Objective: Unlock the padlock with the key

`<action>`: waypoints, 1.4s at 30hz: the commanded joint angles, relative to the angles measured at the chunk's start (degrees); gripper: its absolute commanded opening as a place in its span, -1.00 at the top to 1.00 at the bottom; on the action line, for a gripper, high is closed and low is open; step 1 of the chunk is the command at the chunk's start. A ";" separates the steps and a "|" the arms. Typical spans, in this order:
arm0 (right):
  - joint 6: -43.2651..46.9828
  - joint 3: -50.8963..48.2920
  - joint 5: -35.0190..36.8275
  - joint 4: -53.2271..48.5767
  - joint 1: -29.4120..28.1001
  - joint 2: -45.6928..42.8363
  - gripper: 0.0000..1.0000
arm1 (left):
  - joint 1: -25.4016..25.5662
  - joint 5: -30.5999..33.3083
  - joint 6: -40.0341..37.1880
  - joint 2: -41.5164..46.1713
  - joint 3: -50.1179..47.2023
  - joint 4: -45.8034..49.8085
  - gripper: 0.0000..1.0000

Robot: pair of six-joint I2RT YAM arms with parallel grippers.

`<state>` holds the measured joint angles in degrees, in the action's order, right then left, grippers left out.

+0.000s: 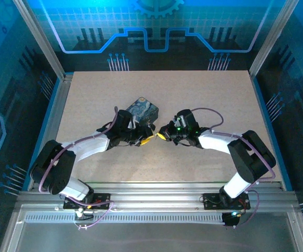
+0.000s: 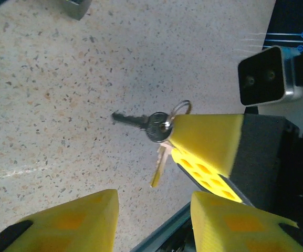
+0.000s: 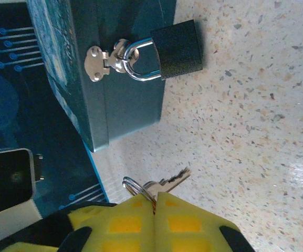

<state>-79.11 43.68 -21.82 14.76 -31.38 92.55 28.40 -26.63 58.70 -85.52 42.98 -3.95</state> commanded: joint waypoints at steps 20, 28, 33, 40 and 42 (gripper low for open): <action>-7.72 -1.12 0.91 8.25 -0.35 -1.40 1.00 | 1.89 0.11 7.68 -3.96 2.45 -5.86 0.39; -7.71 -1.48 0.45 8.43 -0.86 -1.75 1.00 | 1.84 0.80 8.54 -3.98 1.51 -7.89 0.51; -7.72 -1.78 0.46 8.34 -1.32 -2.03 1.00 | 1.82 1.45 8.29 -3.82 1.48 -8.02 0.56; -6.94 -1.98 0.54 7.08 -1.80 -2.28 1.00 | 1.40 1.93 6.22 -3.62 1.49 -6.89 0.74; -6.59 -2.17 0.64 6.73 -1.85 -2.59 1.00 | 1.22 2.39 5.04 -3.29 1.40 -5.70 0.79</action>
<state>-86.15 42.41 -21.32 21.65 -32.34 91.85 29.95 -25.82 65.60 -88.90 43.90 -11.03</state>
